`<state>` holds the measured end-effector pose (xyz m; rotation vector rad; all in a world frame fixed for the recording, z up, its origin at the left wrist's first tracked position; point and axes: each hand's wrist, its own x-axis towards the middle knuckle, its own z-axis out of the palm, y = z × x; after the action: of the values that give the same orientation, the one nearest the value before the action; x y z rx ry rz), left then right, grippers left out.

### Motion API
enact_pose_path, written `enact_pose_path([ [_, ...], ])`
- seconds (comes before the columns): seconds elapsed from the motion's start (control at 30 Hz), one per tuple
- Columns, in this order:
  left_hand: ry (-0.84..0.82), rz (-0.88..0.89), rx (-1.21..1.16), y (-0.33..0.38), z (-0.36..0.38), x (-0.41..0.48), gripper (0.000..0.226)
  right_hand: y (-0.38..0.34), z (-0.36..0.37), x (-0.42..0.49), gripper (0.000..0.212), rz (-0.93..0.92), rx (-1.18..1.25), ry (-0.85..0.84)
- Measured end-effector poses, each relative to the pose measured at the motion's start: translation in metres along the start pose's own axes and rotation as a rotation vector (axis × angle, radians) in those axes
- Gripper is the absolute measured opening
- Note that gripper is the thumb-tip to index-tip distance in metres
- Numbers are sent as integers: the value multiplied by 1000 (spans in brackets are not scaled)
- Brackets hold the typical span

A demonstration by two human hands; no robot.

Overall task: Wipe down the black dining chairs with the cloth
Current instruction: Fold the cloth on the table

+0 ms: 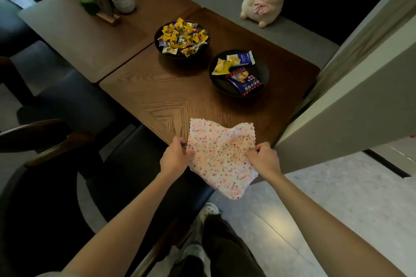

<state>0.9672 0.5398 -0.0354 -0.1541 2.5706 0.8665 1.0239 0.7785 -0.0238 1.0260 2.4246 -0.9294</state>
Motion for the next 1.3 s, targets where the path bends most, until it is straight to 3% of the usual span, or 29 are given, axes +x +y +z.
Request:
enact_pose_path([
  [0.17, -23, 33, 9, -7, -1, 11, 16, 1, -1, 4, 22, -62, -8, 45],
  [0.33, -32, -25, -253, -3, -32, 13, 10, 4, -28, -5, 21, -143, 284, 44],
  [0.43, -2, 68, -315, 0, -58, 10, 16, 2, -42, -10, 25, -209, 387, 78],
  [0.53, -73, 226, -354, 7, -84, 3, 27, -4, -52, -16, 30, -324, 440, 13],
  [0.63, -157, 345, -222, 10, -101, 0, 29, -8, -60, -22, 26, -435, 313, -30],
  [0.73, -126, 381, -62, 7, -110, 0, 21, -11, -63, -32, 25, -490, 178, 21],
  [0.83, -66, 408, -1, 7, -117, -4, 10, -13, -67, -43, 15, -529, 76, 84],
  [0.9, -135, 416, -35, 6, -122, -4, 4, -11, -72, -46, 6, -555, 48, 57],
  [0.97, -316, 363, -183, 7, -127, -8, 8, -8, -76, -47, 6, -533, 132, -52],
  [1.03, -393, 278, -305, 8, -126, -9, 12, -8, -76, -49, 9, -450, 247, -127],
  [1.2, -176, 81, -416, 21, -84, 9, 8, -23, -47, -27, 15, -332, 291, 58],
  [1.3, -56, -104, -431, 37, -52, 24, 25, -36, -20, -9, 18, -241, 221, 149],
])
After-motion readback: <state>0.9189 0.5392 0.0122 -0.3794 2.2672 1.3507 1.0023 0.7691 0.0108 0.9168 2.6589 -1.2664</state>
